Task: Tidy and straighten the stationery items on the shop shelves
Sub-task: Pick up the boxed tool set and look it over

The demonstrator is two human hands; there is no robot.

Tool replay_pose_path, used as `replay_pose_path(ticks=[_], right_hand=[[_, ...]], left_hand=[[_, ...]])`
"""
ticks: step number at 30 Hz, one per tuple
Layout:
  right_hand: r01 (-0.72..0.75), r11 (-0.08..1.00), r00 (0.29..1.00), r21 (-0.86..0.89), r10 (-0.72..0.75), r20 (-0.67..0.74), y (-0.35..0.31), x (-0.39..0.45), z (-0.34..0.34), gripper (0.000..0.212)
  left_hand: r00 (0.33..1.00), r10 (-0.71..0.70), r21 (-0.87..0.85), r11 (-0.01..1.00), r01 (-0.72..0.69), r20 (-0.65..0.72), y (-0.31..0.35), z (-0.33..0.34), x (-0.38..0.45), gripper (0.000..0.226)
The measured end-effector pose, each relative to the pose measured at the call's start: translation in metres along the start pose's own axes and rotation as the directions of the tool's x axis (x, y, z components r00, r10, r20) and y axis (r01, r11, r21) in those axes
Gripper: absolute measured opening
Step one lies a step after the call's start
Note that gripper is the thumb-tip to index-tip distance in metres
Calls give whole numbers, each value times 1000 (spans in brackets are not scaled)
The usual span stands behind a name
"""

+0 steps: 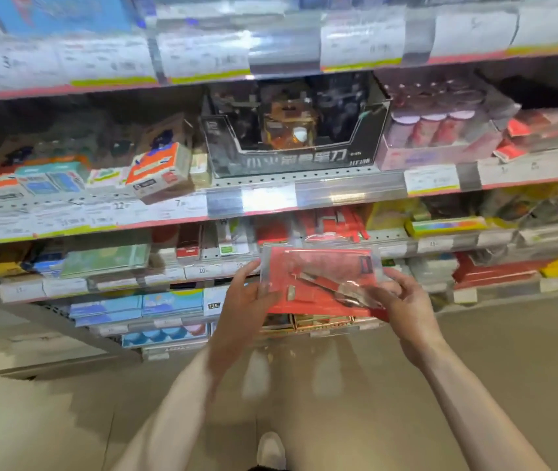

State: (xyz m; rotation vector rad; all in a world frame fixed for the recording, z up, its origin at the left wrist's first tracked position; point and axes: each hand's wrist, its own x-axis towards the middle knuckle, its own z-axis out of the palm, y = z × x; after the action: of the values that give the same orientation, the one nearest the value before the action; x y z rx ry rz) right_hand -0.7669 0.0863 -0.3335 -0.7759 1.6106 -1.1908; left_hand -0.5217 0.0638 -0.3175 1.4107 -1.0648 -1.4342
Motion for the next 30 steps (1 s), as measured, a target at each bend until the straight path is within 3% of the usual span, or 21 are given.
replay_pose_path(ticks=[5, 8, 12, 14, 17, 21, 23, 26, 28, 30], right_hand=[[-28, 992, 999, 125, 23, 41, 26, 53, 5, 14], [-38, 983, 999, 182, 32, 34, 39, 85, 11, 5], [-37, 975, 999, 221, 35, 14, 52, 117, 21, 13], [-33, 964, 999, 264, 33, 3, 57, 129, 26, 20], [-29, 937, 1000, 348, 31, 2, 62, 141, 37, 5], [-48, 883, 998, 466, 64, -19, 53, 155, 65, 16], [-2, 924, 997, 382, 31, -69, 43, 155, 70, 19], [110, 988, 992, 108, -103, -75, 32, 153, 62, 28], [88, 996, 993, -33, -90, -74, 31, 155, 53, 29], [42, 999, 994, -26, -45, -103, 32, 158, 47, 20]], left_hand=[[992, 116, -46, 992, -118, -50, -27, 18, 61, 36], [981, 171, 64, 984, -166, -88, -38, 24, 103, 39], [956, 229, 86, 972, -217, -183, -45, 40, 149, 32], [942, 254, 58, 967, -247, -221, -47, 48, 164, 40], [934, 309, 50, 951, -305, -179, -51, 61, 171, 54], [939, 329, 195, 932, -305, -103, -57, 78, 170, 65], [947, 319, 281, 913, -296, -39, -55, 83, 174, 58], [944, 328, 458, 833, -310, 42, -48, 87, 177, 55], [945, 322, 526, 795, -302, 57, -44, 88, 179, 55], [940, 338, 568, 764, -305, 50, -43, 89, 179, 51]])
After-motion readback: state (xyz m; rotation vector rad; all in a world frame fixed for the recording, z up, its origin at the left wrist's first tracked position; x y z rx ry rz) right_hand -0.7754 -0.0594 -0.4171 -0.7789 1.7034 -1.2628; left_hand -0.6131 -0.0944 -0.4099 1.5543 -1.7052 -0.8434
